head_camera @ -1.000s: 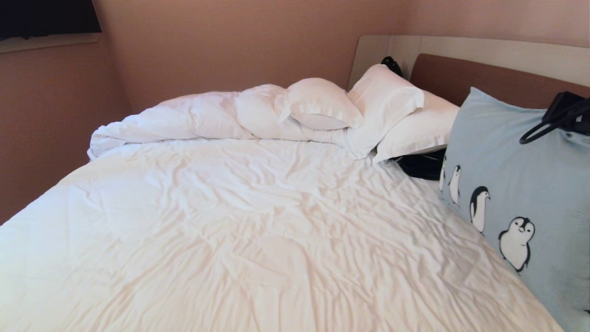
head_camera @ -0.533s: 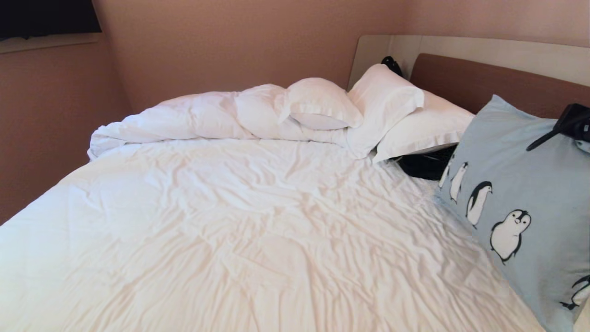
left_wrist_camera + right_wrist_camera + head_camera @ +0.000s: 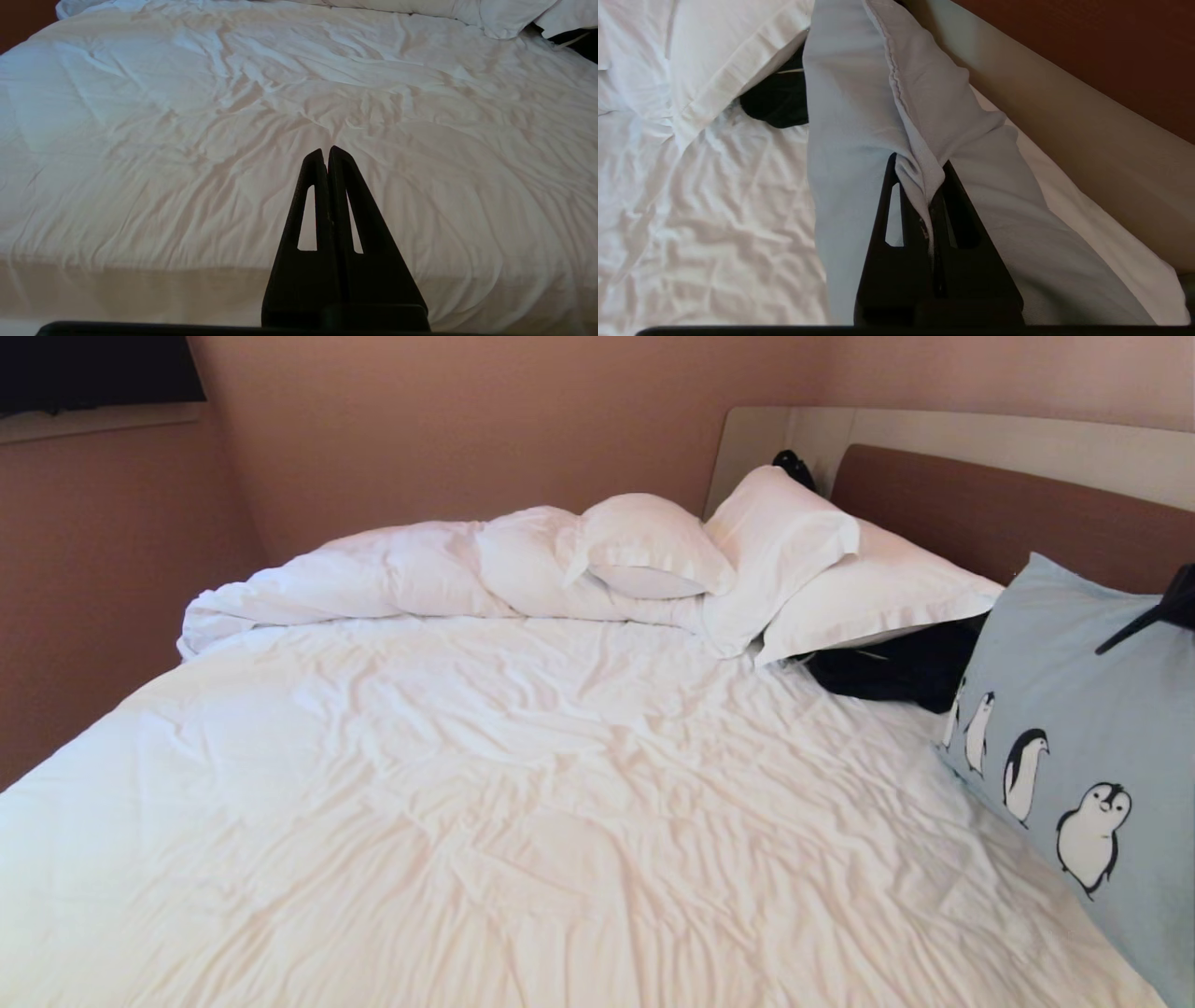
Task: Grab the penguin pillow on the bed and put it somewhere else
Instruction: Move to the head of the bed
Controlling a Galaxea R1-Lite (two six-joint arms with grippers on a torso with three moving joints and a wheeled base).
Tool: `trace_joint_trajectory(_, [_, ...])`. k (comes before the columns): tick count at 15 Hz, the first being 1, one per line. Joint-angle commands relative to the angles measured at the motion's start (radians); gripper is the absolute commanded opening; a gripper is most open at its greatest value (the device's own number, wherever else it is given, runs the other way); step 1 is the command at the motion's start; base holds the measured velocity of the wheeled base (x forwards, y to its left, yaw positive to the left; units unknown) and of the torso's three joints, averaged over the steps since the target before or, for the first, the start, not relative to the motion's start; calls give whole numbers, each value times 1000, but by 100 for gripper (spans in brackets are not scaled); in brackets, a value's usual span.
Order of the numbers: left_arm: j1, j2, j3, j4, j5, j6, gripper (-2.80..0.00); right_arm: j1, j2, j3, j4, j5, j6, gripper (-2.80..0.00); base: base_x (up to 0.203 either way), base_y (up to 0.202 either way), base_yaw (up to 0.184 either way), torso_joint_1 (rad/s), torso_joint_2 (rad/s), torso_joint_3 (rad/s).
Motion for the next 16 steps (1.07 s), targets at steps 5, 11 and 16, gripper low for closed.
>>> trace_joint_trajectory(5, [0, 0, 3, 0, 1, 0, -280, -40, 45, -78, 0, 70, -15, -280, 0, 0, 0, 0, 0, 0])
trace_joint_trajectory(11, [0, 1, 3, 0, 1, 0, -280, -40, 52, -126, 0, 111, -22, -280, 0, 0, 0, 0, 0, 0])
trace_joint_trajectory(16, [0, 0, 3, 0, 1, 0, -280, -40, 114, -119, 2, 127, -56, -280, 0, 0, 0, 0, 0, 0])
